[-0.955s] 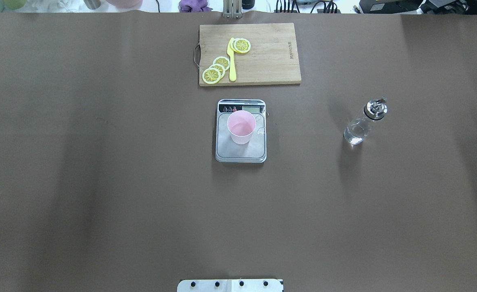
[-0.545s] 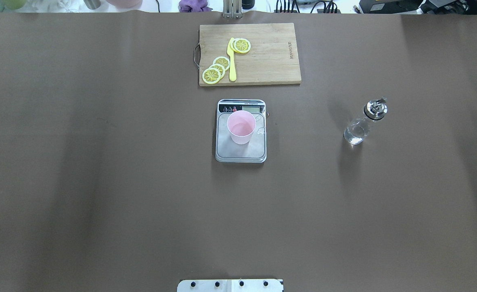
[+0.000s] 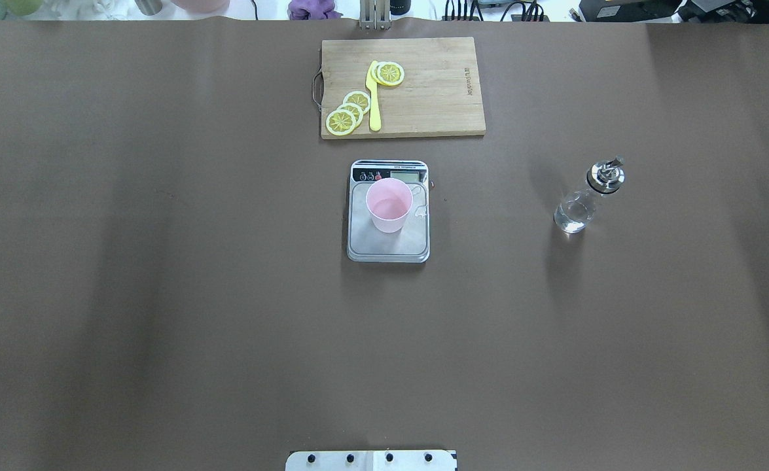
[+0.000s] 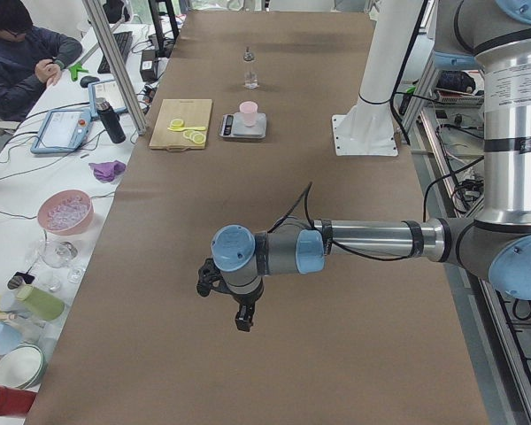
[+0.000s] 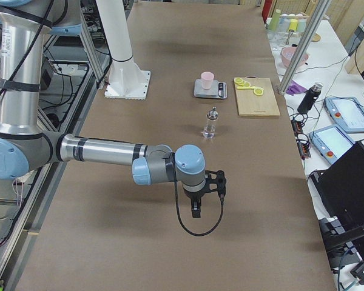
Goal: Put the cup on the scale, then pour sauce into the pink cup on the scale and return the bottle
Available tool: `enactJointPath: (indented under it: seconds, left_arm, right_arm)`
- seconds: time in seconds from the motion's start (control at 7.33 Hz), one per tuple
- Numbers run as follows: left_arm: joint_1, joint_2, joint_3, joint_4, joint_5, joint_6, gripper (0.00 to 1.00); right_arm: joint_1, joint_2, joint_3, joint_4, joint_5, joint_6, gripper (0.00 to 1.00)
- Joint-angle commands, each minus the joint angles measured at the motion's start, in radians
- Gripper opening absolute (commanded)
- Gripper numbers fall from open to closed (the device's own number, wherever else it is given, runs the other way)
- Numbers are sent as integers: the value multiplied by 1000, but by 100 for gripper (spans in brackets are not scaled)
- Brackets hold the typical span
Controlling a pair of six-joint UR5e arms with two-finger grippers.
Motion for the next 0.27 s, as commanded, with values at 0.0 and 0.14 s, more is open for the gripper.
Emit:
enactJointPath:
  seconds: [0.0, 0.14]
  left_arm:
    - [0, -2, 1, 0, 1, -1, 99]
    - [0, -2, 3, 0, 0, -1, 99]
  right_arm:
    - [-1, 1, 0, 1, -1, 0, 100]
    - [-1, 4, 0, 1, -1, 1, 100]
